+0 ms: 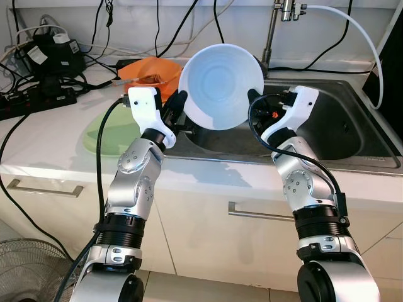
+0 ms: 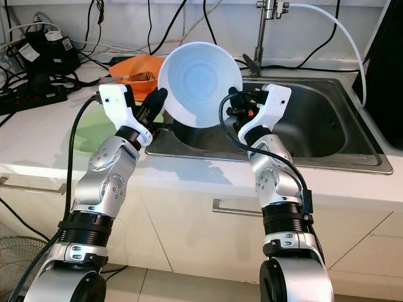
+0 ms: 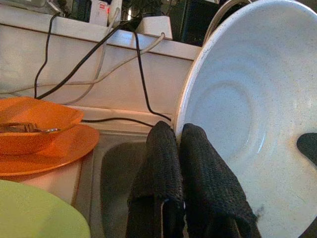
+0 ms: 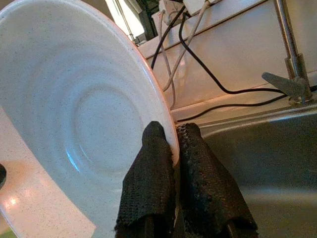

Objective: Kitchen organization

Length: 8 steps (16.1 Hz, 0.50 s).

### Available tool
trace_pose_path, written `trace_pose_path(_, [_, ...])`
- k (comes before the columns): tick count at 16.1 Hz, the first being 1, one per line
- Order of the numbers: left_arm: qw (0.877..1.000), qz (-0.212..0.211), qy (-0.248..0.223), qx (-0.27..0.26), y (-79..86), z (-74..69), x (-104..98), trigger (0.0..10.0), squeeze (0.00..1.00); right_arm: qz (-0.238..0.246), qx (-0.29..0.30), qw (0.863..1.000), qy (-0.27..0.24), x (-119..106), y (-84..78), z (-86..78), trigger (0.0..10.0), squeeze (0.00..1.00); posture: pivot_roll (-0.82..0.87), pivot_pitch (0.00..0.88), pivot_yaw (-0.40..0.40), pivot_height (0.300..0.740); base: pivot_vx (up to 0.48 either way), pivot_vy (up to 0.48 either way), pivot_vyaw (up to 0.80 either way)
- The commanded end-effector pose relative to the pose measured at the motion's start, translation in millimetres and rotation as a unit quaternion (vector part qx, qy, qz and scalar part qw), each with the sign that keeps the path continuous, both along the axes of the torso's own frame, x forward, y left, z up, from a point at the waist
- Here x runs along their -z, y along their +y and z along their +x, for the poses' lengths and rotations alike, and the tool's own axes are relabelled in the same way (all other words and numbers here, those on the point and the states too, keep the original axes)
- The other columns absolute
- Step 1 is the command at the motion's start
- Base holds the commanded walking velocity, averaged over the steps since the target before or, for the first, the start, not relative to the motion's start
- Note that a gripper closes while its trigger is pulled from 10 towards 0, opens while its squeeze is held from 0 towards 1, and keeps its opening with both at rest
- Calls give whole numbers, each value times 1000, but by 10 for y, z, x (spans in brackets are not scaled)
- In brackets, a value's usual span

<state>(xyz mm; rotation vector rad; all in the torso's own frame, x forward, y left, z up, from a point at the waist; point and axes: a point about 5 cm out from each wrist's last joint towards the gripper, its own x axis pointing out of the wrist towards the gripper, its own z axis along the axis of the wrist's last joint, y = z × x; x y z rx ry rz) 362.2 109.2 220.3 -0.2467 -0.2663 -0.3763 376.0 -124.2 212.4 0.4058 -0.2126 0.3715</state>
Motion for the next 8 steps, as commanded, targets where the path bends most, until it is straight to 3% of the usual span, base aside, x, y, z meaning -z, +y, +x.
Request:
trace_pose_path(1, [1000, -5, -5, 0, 23, 3, -41, 10000, 0, 8, -8, 1000, -8, -34, 28, -6, 0, 0, 5, 0, 84, 740, 0, 0, 0])
trace_pose_path(2, [1000, 0, -6, -1, 20, 5, -42, 10000, 0, 9, -8, 1000, -8, -34, 28, -6, 0, 0, 6, 0, 83, 740, 0, 0, 0])
trace_pose_path(3, [1000, 0, -7, 3, 14, 4, -42, 10000, 1000, 10, -8, 1000, -8, -34, 28, -6, 0, 0, 6, 0, 83, 740, 0, 0, 0])
trace_pose_path(8, [1000, 17, 2, 23, -46, -19, 9, 10000, 1000, 18, 11, 1000, -11, -63, -17, 8, 0, 0, 7, 0, 84, 740, 0, 0, 0])
